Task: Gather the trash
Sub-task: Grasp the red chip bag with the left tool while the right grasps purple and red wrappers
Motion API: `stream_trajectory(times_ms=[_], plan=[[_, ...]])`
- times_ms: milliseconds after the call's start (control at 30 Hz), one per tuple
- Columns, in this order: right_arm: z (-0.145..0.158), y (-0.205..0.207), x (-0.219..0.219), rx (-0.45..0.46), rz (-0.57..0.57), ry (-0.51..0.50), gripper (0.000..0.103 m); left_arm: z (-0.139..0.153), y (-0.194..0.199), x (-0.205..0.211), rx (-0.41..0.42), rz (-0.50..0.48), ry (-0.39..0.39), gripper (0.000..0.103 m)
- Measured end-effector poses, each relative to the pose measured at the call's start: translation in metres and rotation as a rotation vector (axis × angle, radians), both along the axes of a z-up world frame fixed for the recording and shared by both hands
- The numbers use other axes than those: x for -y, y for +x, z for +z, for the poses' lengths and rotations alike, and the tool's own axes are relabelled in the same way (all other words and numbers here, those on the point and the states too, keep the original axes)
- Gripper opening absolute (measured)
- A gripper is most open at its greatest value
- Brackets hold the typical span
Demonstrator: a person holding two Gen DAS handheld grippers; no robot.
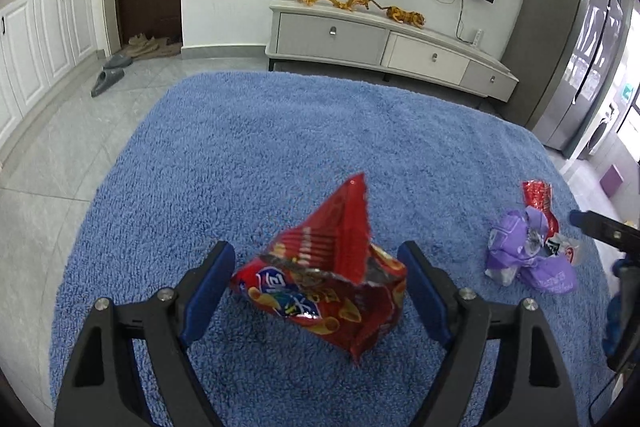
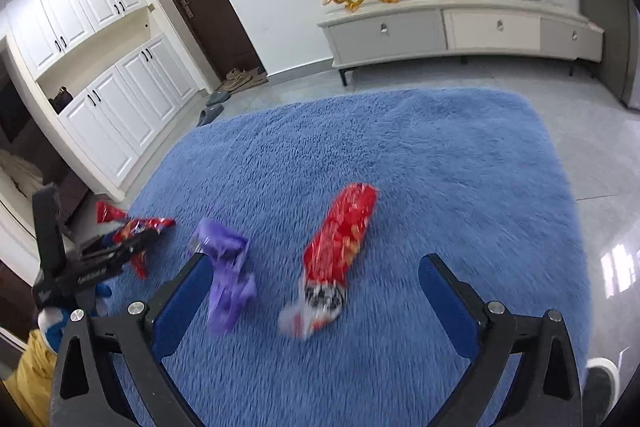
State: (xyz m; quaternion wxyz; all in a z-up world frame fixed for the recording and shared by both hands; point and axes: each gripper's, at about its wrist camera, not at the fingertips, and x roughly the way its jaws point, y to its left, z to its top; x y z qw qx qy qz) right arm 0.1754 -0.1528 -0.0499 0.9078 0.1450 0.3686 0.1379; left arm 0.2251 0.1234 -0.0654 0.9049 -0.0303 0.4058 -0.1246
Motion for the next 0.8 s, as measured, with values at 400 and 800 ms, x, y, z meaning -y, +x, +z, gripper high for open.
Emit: stream_trajectory(times_ms=[400, 800], plan=[[-0.013, 0.025, -0.021, -0.003, 0.301, 0.177, 0.103, -0.004, 0.004, -0.007, -0.033, -0.019, -0.063, 0.083], [-0.017, 0.025, -0.078, -0.026, 0.216, -0.075, 0.1, -0.003, 0.0, 0.008, -0.019, -0.039, 0.004, 0.066]])
